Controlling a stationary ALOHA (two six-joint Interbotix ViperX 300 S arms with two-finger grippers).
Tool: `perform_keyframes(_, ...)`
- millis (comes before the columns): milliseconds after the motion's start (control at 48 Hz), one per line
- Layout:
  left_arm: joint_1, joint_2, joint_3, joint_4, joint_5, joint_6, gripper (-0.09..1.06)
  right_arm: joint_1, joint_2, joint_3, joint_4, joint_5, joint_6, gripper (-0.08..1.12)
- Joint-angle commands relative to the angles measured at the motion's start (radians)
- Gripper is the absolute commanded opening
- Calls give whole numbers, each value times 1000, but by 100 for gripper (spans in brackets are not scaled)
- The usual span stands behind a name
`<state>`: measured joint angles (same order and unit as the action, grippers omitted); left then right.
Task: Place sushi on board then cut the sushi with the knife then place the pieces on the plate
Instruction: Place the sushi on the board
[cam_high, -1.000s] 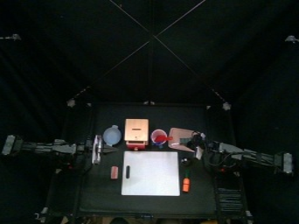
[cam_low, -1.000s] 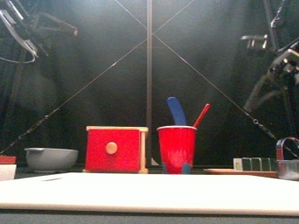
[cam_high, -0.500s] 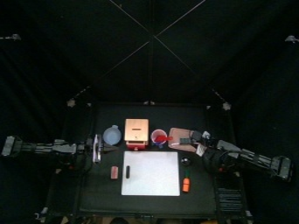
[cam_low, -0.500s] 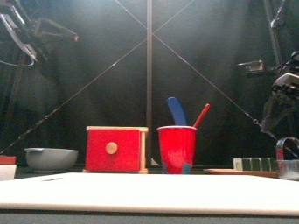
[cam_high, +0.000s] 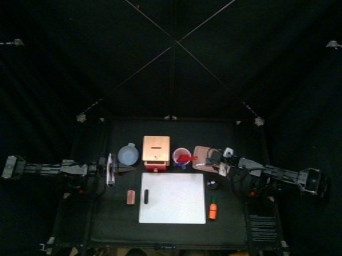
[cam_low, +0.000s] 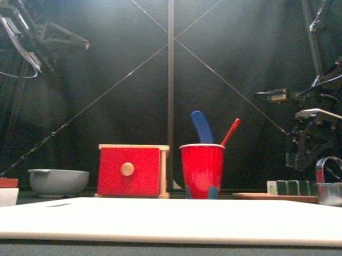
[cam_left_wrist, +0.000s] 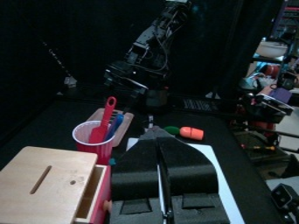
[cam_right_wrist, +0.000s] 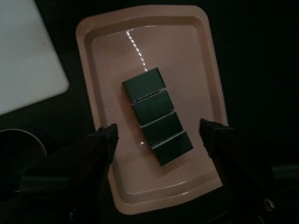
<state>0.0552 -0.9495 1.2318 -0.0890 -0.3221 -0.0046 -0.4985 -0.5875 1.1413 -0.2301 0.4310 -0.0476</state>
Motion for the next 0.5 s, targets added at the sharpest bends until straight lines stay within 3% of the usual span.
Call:
perform_keyframes(21, 11, 3, -12, -6, -15, 2, 1, 5, 44, -43, -72, -2, -5, 101)
perform_keyframes(208, 23, 3, -3, -28, -17, 0, 1, 5, 107, -63, -149, -6, -8, 101)
perform_keyframes(500, 38, 3, 21, -63, -31, 2, 1, 5, 227, -63, -169, -51, -9, 101)
